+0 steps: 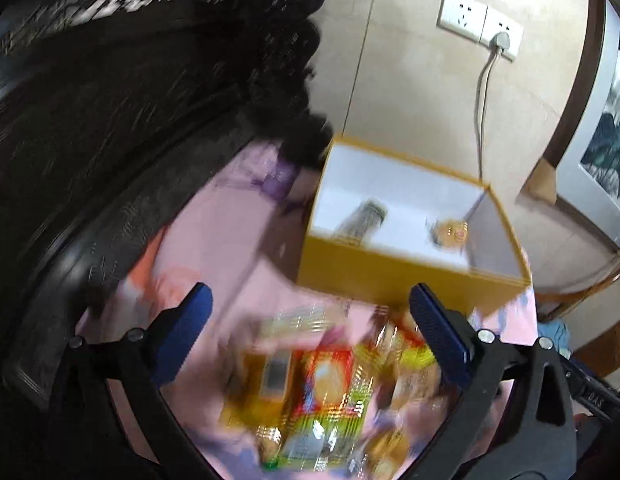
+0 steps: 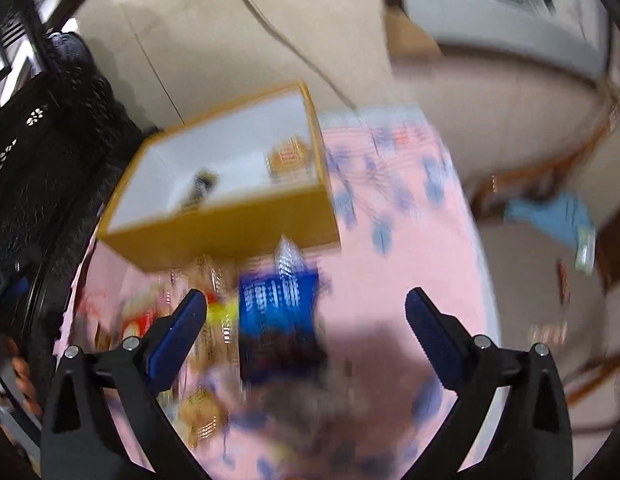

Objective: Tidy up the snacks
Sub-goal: 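Grasp the clear bag of white balls with the right gripper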

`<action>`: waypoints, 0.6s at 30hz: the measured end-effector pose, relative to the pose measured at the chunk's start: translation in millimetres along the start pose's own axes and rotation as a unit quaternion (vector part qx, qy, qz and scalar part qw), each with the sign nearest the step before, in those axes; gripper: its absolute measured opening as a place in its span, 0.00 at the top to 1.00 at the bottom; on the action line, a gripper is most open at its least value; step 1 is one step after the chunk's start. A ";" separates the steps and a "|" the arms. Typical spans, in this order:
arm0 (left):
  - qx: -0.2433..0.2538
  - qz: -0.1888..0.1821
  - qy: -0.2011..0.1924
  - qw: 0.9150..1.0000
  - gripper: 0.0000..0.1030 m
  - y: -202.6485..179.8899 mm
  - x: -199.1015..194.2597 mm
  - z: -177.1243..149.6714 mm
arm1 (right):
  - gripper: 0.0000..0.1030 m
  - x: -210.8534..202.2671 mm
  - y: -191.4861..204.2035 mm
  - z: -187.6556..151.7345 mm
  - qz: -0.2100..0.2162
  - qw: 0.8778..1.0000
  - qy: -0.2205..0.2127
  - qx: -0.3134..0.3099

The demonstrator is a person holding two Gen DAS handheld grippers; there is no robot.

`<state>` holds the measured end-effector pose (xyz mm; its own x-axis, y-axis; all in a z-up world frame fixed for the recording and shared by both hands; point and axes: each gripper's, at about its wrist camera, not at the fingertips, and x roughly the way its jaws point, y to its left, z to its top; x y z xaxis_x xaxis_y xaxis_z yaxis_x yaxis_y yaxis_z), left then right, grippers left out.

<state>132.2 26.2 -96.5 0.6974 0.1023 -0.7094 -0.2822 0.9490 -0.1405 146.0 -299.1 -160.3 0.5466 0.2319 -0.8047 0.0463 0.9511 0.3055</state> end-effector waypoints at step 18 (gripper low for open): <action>0.004 -0.035 0.069 0.997 0.02 47.9 -39.5 -62.2 | 0.03 68.5 9.9 -62.1 -0.113 0.984 0.093 0.104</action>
<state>50.1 49.0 -118.2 0.6182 -0.0049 -0.7860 -0.2305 0.9549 -0.1872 131.9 -261.1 -244.0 0.3402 0.0708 -0.9377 0.3298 0.9248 0.1895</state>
